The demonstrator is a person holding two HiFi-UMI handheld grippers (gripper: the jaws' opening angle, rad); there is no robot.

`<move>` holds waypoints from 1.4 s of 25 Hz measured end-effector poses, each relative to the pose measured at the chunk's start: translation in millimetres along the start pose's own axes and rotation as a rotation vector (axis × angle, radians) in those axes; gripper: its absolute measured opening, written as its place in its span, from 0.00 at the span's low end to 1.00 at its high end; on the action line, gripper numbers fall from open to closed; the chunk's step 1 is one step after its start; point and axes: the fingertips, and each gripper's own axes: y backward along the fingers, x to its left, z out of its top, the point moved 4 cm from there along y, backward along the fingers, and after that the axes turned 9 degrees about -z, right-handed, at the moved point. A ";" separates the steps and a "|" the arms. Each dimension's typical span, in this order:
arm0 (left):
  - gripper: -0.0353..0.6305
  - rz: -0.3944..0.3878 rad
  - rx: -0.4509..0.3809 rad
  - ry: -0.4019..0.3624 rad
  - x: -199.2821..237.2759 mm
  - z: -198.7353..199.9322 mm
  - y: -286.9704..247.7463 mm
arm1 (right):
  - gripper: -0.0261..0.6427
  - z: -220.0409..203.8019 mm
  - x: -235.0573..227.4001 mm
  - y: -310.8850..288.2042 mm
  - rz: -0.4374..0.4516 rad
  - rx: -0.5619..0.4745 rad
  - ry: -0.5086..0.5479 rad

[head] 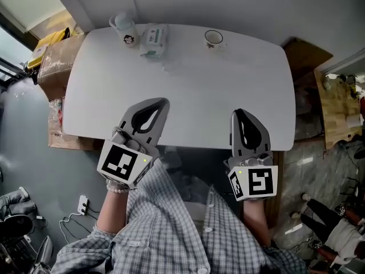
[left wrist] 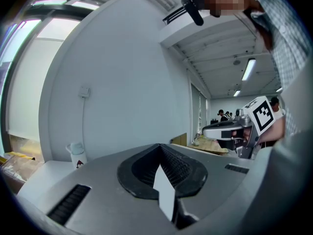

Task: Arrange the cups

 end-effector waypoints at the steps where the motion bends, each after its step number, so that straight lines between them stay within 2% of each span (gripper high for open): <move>1: 0.07 -0.002 0.007 -0.001 7.2 -1.5 -2.8 | 0.09 0.5 0.7 -5.6 -0.006 0.003 -0.001; 16: 0.07 -0.058 0.038 0.054 90.9 -24.9 -37.8 | 0.09 0.3 13.3 -67.9 -0.084 0.061 0.022; 26: 0.07 -0.076 0.140 0.116 117.6 -70.7 -52.9 | 0.09 -14.4 19.3 -79.5 -0.091 0.134 0.040; 35: 0.07 -0.065 0.209 0.146 131.1 -95.6 -70.0 | 0.09 -25.9 19.7 -99.5 -0.046 0.173 0.038</move>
